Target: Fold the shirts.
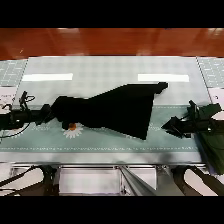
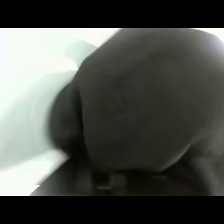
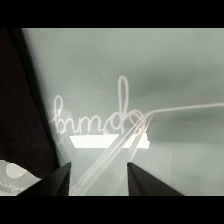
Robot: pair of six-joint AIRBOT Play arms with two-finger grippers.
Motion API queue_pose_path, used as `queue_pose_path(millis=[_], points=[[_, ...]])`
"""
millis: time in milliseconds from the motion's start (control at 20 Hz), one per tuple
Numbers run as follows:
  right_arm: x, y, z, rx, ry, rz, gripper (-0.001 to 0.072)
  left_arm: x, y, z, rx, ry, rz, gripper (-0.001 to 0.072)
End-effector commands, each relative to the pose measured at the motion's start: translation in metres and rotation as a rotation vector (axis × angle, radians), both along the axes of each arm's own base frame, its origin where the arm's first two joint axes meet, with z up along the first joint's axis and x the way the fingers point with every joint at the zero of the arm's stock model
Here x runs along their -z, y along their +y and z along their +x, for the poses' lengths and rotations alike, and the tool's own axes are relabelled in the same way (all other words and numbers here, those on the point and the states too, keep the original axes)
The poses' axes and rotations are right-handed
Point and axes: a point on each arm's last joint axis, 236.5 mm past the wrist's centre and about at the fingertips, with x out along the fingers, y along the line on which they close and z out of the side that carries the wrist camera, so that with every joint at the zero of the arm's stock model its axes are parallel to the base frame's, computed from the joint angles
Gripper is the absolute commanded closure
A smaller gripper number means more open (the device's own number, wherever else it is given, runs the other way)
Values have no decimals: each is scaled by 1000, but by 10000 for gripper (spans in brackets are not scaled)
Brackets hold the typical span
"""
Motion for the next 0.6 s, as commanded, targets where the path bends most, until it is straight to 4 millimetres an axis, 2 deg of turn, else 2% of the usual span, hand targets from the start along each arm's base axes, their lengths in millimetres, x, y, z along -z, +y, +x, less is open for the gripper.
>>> queue_pose_path(millis=[0,200,350,550], points=[[-1,3,-2,-1,6,14,308,-13,-17,17,60,-32,-14,690],[-1,15,2,-21,-9,21,308,-26,-20,25,91,-54,-28,690],[12,52,4,-87,18,61,308,-27,-22,23,97,-50,-36,690],[28,89,7,-151,59,99,308,-28,-24,21,106,-44,-46,690]])
